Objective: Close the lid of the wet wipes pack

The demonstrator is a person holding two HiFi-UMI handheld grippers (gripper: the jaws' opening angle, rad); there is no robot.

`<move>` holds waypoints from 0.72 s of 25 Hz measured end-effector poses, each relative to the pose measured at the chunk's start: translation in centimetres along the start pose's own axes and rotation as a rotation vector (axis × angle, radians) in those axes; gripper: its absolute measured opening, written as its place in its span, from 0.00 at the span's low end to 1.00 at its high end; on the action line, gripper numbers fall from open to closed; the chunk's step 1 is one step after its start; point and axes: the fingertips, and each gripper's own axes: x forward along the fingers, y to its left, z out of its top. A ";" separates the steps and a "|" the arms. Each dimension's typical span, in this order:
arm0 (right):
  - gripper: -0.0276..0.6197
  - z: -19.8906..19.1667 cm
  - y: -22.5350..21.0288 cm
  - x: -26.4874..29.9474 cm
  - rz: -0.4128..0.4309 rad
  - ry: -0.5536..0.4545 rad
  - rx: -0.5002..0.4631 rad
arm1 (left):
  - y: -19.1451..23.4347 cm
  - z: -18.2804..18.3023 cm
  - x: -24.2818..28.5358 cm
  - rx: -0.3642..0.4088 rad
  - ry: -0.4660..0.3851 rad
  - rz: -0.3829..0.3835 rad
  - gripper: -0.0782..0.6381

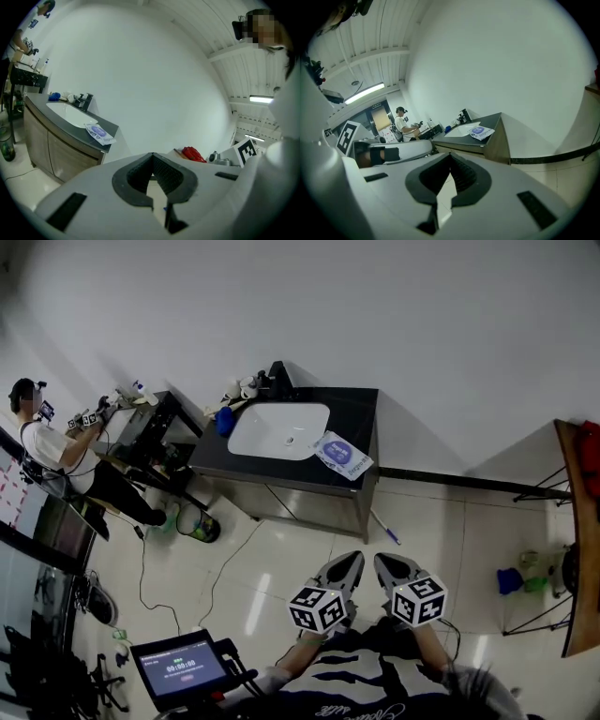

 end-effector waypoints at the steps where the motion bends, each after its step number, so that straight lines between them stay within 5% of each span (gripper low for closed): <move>1: 0.04 0.4 0.8 0.0 0.000 -0.008 -0.008 | -0.2 0.6 -0.8 0.002 -0.015 -0.005 0.11; 18: 0.04 -0.2 6.6 3.1 0.002 -0.057 -0.057 | 4.8 0.0 -7.3 -0.019 -0.026 0.027 0.11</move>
